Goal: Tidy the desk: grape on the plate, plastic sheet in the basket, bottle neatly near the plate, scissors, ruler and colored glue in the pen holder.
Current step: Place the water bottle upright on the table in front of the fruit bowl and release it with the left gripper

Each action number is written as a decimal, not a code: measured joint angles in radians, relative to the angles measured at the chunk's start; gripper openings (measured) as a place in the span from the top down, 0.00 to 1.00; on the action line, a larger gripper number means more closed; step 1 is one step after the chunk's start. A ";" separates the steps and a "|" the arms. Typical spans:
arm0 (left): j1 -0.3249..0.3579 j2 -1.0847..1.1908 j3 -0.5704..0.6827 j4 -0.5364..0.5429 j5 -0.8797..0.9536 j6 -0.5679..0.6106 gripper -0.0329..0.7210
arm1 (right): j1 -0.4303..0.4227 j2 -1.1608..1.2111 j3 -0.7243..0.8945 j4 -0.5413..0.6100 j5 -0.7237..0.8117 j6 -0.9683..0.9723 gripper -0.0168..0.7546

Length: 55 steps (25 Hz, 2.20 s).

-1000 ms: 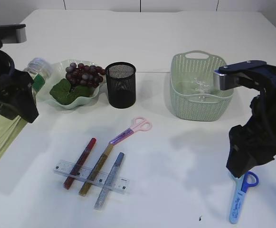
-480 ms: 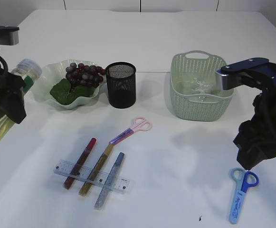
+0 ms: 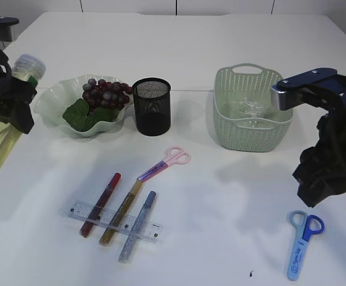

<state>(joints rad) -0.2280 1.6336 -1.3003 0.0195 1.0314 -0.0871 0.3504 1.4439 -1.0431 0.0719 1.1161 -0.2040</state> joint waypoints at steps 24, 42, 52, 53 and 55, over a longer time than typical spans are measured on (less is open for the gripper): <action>0.004 -0.041 0.135 0.207 -0.375 -0.295 0.34 | 0.000 0.000 0.000 -0.082 -0.066 0.063 0.29; 0.036 -0.270 0.691 0.202 -1.435 -0.260 0.34 | 0.000 0.000 0.000 -0.144 -0.072 0.065 0.28; 0.039 -0.133 0.828 -0.026 -1.894 -0.045 0.34 | 0.000 0.000 0.000 -0.164 -0.074 0.065 0.28; 0.039 -0.112 0.835 -0.038 -1.946 -0.039 0.34 | 0.000 0.000 0.000 -0.171 -0.074 0.065 0.28; 0.039 -0.058 0.846 -0.060 -2.032 -0.032 0.34 | 0.000 0.000 0.000 -0.173 -0.074 0.065 0.28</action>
<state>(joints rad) -0.1894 1.5754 -0.4545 -0.0402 -1.0006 -0.1187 0.3504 1.4439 -1.0431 -0.1015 1.0422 -0.1393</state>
